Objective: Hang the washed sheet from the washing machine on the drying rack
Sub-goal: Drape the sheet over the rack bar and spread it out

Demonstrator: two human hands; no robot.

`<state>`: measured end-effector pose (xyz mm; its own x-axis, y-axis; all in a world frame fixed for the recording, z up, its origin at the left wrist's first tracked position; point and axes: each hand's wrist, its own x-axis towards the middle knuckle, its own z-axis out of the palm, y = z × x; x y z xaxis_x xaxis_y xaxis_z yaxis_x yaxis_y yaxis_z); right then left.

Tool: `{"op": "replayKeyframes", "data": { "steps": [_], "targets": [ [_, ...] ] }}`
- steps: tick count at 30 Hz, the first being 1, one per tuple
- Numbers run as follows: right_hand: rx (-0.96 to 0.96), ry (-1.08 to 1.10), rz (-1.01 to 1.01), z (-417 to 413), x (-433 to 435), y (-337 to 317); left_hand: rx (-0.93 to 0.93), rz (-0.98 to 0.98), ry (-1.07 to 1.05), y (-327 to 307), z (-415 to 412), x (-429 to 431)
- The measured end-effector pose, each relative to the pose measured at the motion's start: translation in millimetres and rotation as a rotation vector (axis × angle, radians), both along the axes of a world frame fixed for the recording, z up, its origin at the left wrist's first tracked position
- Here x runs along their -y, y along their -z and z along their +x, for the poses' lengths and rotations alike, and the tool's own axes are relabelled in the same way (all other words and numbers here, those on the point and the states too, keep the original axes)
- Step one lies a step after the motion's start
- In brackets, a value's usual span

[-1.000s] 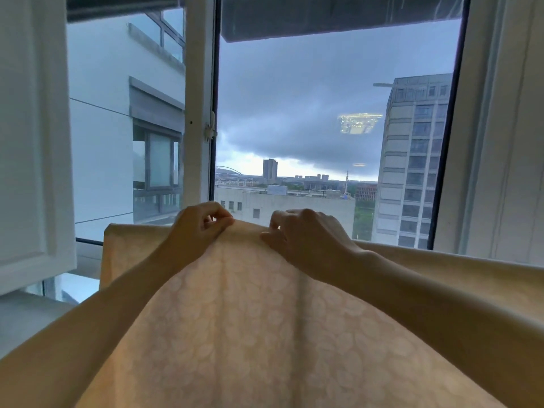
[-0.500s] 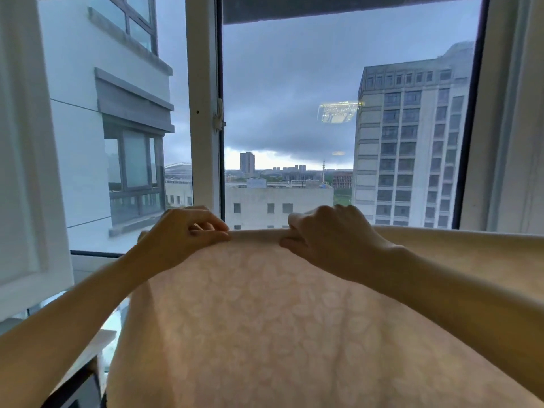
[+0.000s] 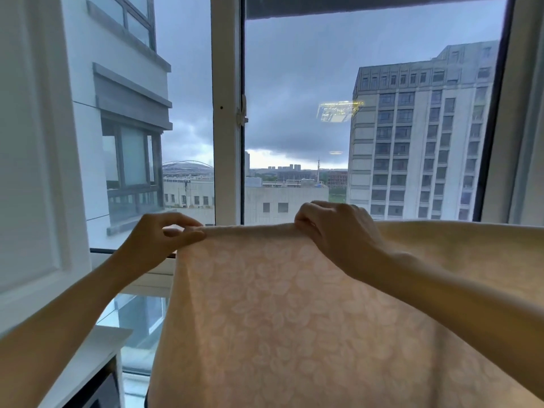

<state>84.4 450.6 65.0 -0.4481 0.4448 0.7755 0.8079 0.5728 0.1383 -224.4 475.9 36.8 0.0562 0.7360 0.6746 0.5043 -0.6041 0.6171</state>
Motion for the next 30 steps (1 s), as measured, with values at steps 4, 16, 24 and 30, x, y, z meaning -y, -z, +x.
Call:
{"op": "replayKeyframes", "data": {
  "steps": [4, 16, 24, 30],
  "targets": [
    [-0.089, 0.030, 0.024, -6, -2, -13, -0.019, -0.070, -0.006, 6, -18, -3],
    [-0.110, 0.038, 0.033, -10, -17, -15, 0.226, -0.105, 0.006, -10, -29, -28],
    [-0.037, 0.013, -0.097, -7, -15, -7, 0.053, -0.183, 0.070, 26, -43, -32],
    [0.051, -0.084, -0.098, -35, -12, -8, 0.068, -0.227, 0.292, 35, -44, -20]
  ]
}}
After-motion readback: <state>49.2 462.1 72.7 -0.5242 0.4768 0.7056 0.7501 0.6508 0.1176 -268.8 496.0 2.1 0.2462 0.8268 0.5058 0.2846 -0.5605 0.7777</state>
